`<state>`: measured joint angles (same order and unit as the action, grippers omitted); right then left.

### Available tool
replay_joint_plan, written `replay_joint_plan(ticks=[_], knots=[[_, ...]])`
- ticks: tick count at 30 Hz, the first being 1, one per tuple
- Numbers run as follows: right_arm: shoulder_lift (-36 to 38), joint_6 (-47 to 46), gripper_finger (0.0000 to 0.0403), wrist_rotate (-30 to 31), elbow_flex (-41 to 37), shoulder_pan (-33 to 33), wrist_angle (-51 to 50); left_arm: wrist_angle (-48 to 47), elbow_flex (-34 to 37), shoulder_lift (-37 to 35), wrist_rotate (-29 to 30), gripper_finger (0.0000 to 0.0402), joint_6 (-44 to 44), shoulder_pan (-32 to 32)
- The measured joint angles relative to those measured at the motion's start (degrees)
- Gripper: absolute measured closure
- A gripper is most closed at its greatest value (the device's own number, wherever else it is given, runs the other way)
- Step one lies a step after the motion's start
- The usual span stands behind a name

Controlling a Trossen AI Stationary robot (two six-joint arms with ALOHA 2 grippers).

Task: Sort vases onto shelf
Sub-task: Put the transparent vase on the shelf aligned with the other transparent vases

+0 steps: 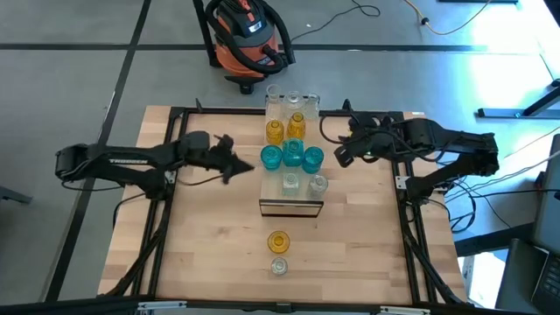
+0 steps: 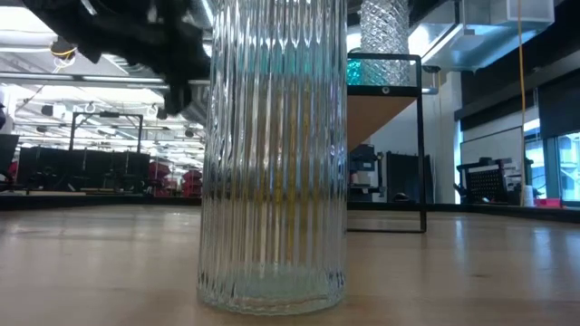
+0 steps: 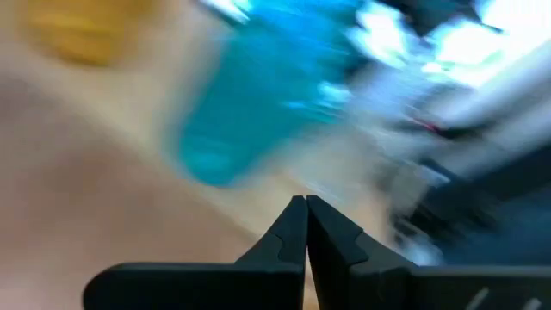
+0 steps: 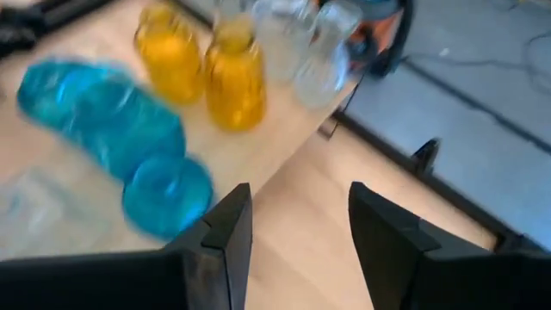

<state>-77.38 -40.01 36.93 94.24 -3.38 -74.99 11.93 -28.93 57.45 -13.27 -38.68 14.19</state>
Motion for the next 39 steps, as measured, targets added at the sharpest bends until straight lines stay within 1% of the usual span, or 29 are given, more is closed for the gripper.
replay_joint_plan(ticks=[2,3,5,8,9,11,13,16,19,21,25,27,30,33,35,37,39], knots=[[0.1,1.4,0.0246,-4.4,0.0,-0.1,-0.6,0.3,-0.1,-2.5,-7.9,0.0402,-0.7,-1.7],[0.2,2.4,0.0246,-7.8,0.0,-0.5,-0.6,-0.4,-0.1,-3.7,-10.9,0.0402,-1.8,-3.1],[0.4,4.2,0.0246,-14.7,-0.1,-2.1,-0.2,-1.4,0.0,-5.5,-14.7,0.0402,-3.8,-6.9],[0.5,5.9,0.0246,-22.7,-1.3,-6.8,3.4,-2.6,0.0,-7.0,-13.8,0.0402,-4.5,-14.3],[0.5,6.0,0.0246,-24.5,-2.1,-8.9,4.4,-2.3,0.0,-7.0,-12.6,0.0402,-4.5,-16.9],[0.5,6.0,0.0246,-25.8,-4.1,-13.7,6.8,-2.5,0.0,-6.5,-9.4,0.0402,-4.4,-21.8],[0.5,5.7,0.0246,-25.9,-6.9,-19.0,11.2,-2.6,0.0,-5.1,-6.1,0.0402,-3.9,-26.3],[0.5,5.1,0.0246,-25.5,-12.6,-26.2,21.5,-2.9,0.0,-3.1,-0.7,0.0402,-2.4,-31.9],[0.4,2.3,0.0246,-23.9,-19.5,-31.1,33.3,-3.1,0.0,-0.7,5.1,0.0402,-3.0,-35.9],[0.7,-0.4,0.0246,-22.6,-24.4,-32.9,42.1,-2.9,0.0,0.7,8.8,0.0402,-4.6,-38.0],[1.2,-2.1,0.0246,-21.9,-33.2,-35.5,60.0,-3.0,0.0,2.4,14.9,0.0401,-11.0,-41.6],[0.7,-3.3,0.0246,-21.4,-37.2,-36.8,65.8,-2.9,0.0,2.5,17.1,0.0401,-13.5,-43.0],[-1.3,-6.3,0.0246,-18.7,-41.4,-37.9,72.5,-2.6,0.0,2.5,18.8,0.0401,-14.9,-44.6],[-4.3,-8.0,0.0246,-15.6,-42.1,-37.9,77.4,-2.3,0.0,2.5,18.8,0.0401,-14.1,-46.1],[-6.8,-8.2,0.0246,-13.2,-41.7,-37.9,79.3,-2.6,0.0,2.5,18.7,0.0401,-10.9,-47.0],[-10.3,-8.1,0.0246,-9.6,-39.6,-37.9,81.6,-3.4,0.0,2.6,18.4,0.0401,-7.7,-47.7],[-14.2,-6.9,0.0246,-6.5,-36.4,-37.9,81.4,-3.9,0.0,2.6,17.4,0.0401,-5.8,-47.8]])
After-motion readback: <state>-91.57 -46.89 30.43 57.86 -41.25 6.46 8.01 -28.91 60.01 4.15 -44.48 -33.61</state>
